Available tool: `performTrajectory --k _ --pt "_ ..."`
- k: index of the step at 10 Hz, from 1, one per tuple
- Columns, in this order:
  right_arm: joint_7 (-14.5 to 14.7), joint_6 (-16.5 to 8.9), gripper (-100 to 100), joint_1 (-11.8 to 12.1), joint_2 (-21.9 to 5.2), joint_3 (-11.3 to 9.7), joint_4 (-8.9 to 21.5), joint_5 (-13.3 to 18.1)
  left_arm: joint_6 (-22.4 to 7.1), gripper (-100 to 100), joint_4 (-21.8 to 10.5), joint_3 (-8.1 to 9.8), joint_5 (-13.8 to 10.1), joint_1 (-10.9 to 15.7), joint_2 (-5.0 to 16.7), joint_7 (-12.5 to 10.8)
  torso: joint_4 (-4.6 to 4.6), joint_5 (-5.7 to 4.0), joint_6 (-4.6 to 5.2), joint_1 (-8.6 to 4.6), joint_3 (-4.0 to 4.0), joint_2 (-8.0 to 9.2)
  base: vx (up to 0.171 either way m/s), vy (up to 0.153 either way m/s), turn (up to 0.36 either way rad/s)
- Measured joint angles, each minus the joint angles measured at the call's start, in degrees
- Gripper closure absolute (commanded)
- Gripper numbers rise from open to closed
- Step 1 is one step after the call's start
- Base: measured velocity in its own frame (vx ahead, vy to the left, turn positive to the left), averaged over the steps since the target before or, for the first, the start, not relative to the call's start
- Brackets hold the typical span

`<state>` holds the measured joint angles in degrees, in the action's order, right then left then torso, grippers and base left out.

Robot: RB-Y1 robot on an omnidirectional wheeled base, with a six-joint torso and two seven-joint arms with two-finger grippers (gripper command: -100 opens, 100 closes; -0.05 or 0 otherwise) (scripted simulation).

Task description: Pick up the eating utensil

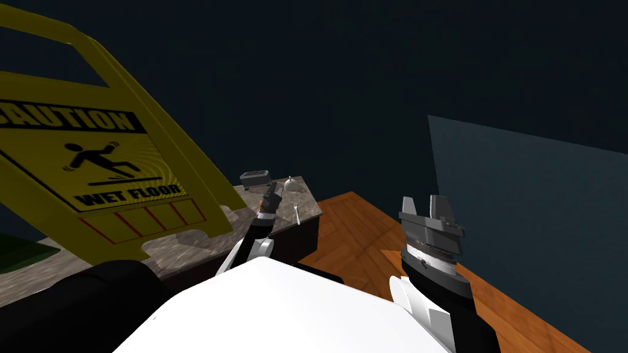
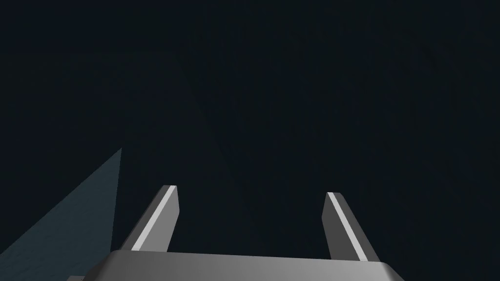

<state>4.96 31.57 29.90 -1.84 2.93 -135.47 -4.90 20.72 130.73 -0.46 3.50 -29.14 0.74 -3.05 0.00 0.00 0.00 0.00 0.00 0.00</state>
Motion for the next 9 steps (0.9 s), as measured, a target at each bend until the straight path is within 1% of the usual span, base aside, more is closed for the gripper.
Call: performTrajectory --k 2,3,4,5,6,7,8,9 --pt "0.0 0.0 0 0.0 0.01 -0.01 0.0 0.0 -0.73 -100 -0.08 -0.25 0.23 -2.39 2.57 0.43 -0.01 -0.06 0.0 -0.3 -0.04 -0.07 0.042 -0.112 -0.014" --pt "0.0 0.0 0 0.0 0.01 -0.01 0.0 0.0 -1.43 -100 -0.39 0.0 0.23 -3.27 3.72 0.57 -0.03 -0.1 0.0 -0.46 -0.09 -0.16 0.056 -0.122 -0.012" --pt "0.0 0.0 0 0.01 0.01 -0.01 0.0 0.0 -2.09 -100 -0.4 0.18 0.2 -4.93 4.73 0.66 -0.04 -0.11 0.0 -0.46 -0.11 -0.18 0.061 -0.136 -0.018" --pt "0.0 0.0 0 0.01 0.01 -0.01 0.0 0.0 -2.96 -100 -0.4 -0.44 0.69 -6.6 4.91 1.27 -0.05 -0.12 0.0 -0.53 -0.12 -0.21 0.047 -0.162 -0.025" --pt "0.0 0.0 0 0.0 0.01 -0.01 0.0 0.0 -3.19 -100 -1.25 -0.21 0.71 -8.57 5.64 1.61 -0.04 -0.13 0.0 -0.6 -0.1 -0.17 0.062 -0.193 -0.022" --pt "0.0 0.0 0 0.01 0.02 -0.01 0.0 0.0 -4.19 -100 -1.63 0.02 0.82 -10.11 6.21 1.89 -0.05 -0.16 0.0 -0.72 -0.12 -0.21 0.06 -0.197 -0.026" --pt "0.0 0.0 0 0.0 0.02 -0.02 -0.01 0.0 -5.77 -100 -1.45 0.16 0.97 -11.7 6.73 2.23 -0.05 -0.18 0.0 -0.76 -0.12 -0.21 0.056 -0.111 0.0" --pt "0.0 0.0 0 0.01 0.01 -0.01 -0.01 0.0 -6.35 -100 -1.5 0.0 1.13 -13.07 6.75 2.52 -0.05 -0.13 0.0 -0.49 -0.12 -0.2 0.055 -0.083 -0.031"
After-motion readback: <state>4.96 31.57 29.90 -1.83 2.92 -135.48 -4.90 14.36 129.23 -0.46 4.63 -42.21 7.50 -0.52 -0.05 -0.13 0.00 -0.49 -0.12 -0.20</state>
